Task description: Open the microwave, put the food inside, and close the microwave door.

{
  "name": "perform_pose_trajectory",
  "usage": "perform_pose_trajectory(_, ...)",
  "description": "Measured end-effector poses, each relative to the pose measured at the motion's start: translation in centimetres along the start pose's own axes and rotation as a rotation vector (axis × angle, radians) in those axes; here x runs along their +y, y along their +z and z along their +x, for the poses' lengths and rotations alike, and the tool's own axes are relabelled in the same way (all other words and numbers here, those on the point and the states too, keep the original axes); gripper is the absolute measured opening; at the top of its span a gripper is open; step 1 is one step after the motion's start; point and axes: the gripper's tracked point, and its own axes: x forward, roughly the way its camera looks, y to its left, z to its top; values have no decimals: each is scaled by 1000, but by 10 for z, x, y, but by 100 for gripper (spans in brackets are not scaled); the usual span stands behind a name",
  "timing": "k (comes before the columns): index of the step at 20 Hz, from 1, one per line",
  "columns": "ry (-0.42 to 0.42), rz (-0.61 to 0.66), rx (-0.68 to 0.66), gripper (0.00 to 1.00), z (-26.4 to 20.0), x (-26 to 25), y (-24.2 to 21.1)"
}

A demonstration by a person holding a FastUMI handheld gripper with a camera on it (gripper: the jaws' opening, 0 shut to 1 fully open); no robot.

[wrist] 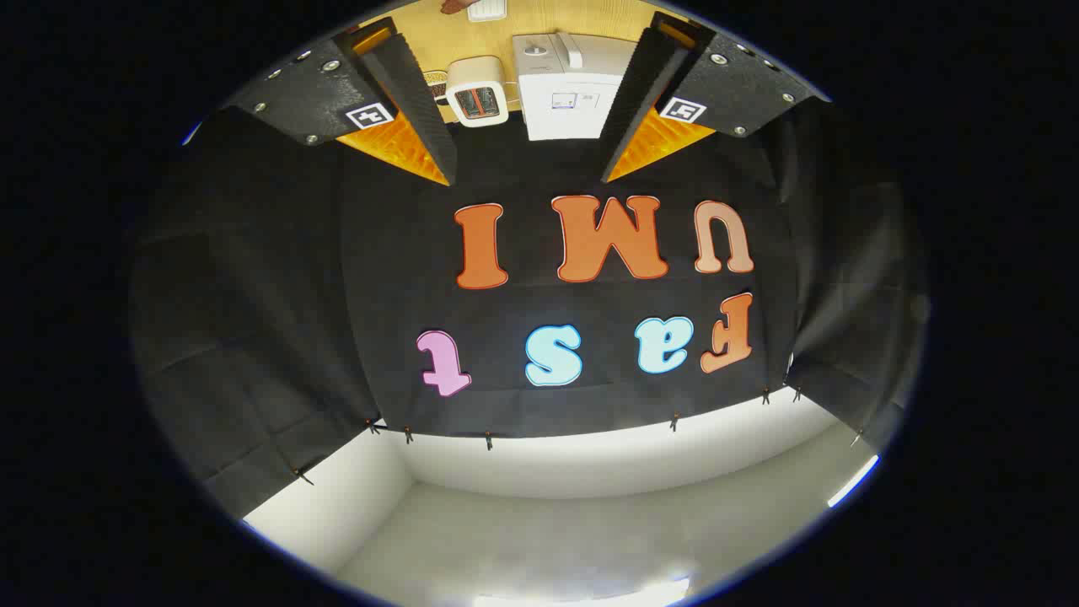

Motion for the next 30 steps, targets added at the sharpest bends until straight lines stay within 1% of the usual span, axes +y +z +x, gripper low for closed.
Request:
perform_pose_trajectory(8,10,-22,-18,98,5,1,-4)
perform_pose_trajectory(12,34,-23,11,98,15,7,-15)
perform_pose_trajectory(15,21,-28,5,99,24,6,-21)
perform_pose_trajectory(17,23,-18,0,99,29,13,-25)
perform_pose_trajectory(20,55,-25,-6,98,34,28,-35)
perform_pose_trajectory(23,81,-45,16,98,41,37,-60)
perform_pose_trajectory(25,94,-38,55,98,45,41,-88)
perform_pose_trajectory(28,110,-28,169,99,52,46,-142)
perform_pose_trajectory(30,127,-33,191,99,56,49,-164)
